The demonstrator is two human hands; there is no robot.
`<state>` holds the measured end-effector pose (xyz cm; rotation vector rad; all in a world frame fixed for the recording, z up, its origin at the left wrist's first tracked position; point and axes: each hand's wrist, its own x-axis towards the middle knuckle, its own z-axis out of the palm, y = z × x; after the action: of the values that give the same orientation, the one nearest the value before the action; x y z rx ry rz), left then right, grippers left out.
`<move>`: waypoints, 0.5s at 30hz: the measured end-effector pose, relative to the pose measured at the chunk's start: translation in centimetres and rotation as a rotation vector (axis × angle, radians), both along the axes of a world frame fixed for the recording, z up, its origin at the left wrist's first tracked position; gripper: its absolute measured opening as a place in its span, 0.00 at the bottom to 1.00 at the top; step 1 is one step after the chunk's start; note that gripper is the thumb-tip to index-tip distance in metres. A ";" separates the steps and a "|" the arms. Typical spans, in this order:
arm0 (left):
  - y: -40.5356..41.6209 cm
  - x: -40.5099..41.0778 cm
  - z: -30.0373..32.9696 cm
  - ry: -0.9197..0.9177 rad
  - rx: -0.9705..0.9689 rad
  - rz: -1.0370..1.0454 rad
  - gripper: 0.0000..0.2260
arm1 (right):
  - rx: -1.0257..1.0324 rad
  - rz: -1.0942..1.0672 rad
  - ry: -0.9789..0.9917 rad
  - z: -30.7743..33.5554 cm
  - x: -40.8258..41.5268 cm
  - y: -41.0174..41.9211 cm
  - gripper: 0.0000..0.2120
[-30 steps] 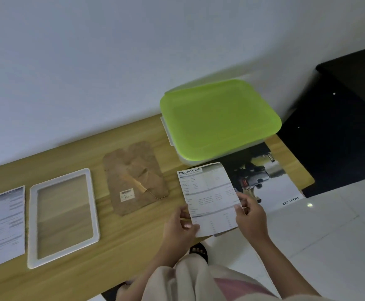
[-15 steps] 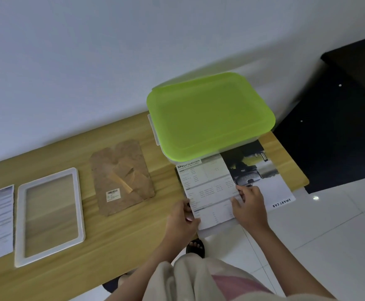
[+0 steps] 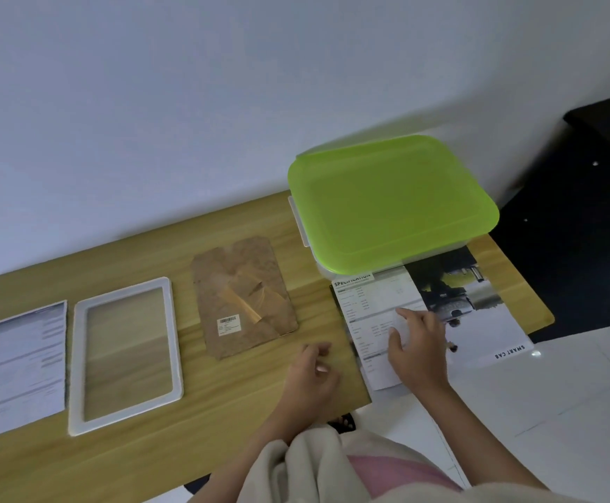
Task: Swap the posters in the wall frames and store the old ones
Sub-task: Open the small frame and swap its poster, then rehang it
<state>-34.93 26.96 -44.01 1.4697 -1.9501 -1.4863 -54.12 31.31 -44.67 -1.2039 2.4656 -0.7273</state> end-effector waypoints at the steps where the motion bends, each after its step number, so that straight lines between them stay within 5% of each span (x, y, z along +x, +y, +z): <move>1: -0.3 1.3 0.1 0.007 -0.015 0.021 0.15 | -0.001 0.021 -0.022 0.3 1.4 -0.7 0.18; 15: -4.1 25.6 2.3 0.020 -0.095 0.609 0.09 | -0.070 0.450 -0.236 2.8 27.0 -10.3 0.14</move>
<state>-9.35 22.89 -41.74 1.7766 -1.3503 -1.1090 -27.10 21.02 -41.85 -1.5281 1.8986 -0.7746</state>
